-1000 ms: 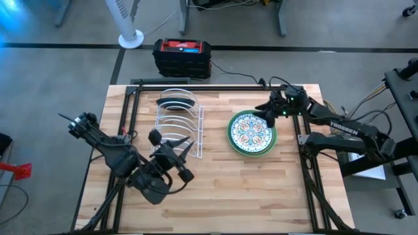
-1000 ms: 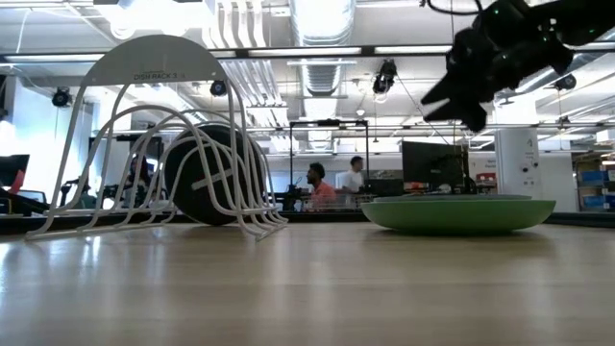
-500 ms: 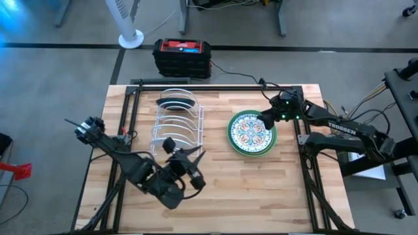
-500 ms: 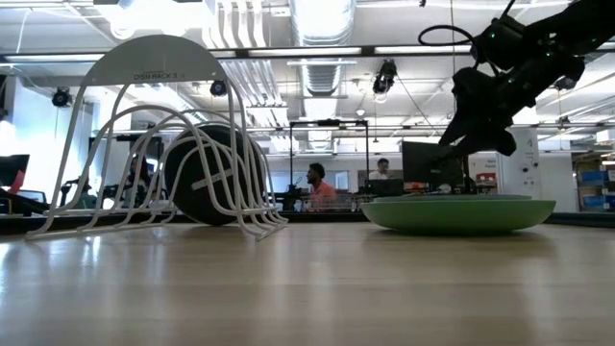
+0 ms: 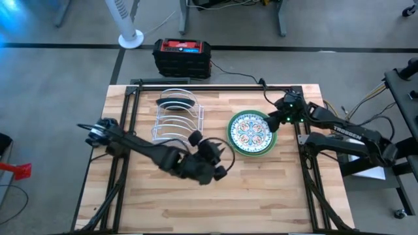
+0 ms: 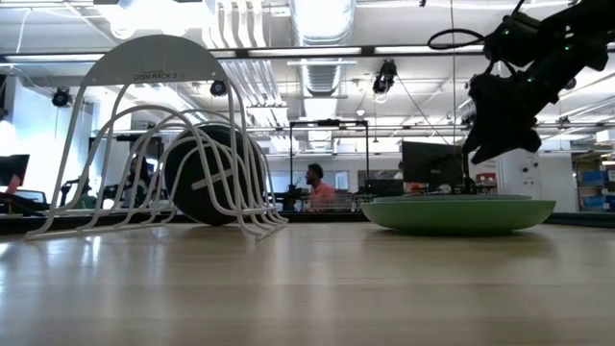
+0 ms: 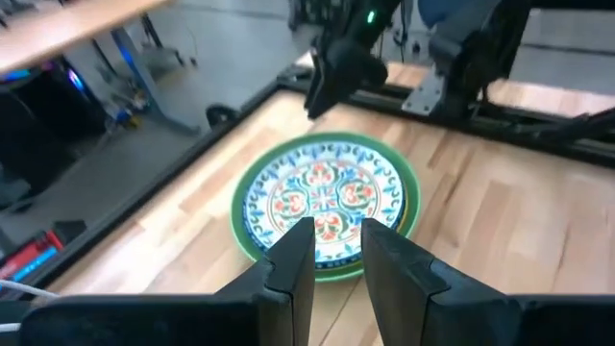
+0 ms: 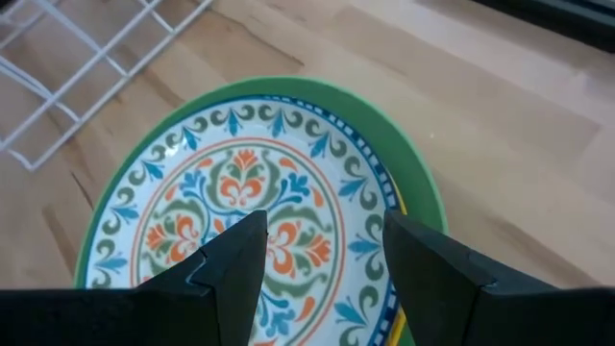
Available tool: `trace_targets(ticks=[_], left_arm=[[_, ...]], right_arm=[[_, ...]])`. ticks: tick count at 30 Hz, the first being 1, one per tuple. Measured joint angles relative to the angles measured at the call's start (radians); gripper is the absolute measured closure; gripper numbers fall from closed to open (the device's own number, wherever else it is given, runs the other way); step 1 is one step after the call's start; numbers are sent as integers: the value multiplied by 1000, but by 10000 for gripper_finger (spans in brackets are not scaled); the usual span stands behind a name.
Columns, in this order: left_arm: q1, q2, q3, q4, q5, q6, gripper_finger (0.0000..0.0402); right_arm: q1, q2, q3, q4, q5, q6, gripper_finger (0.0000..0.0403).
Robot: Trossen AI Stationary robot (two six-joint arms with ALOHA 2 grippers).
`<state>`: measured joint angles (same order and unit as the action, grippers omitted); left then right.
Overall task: Sort dishes
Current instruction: Put the white pattern plate in the dish rack
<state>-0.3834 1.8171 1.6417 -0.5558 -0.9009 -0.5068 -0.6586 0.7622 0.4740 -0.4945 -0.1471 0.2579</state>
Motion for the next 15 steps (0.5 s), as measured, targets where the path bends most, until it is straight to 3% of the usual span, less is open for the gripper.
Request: trace_targets(ticks=[15], left_arm=[[133, 106, 0, 52, 129, 22, 325]], right_arm=[[0, -14, -37, 0, -6, 74, 204]])
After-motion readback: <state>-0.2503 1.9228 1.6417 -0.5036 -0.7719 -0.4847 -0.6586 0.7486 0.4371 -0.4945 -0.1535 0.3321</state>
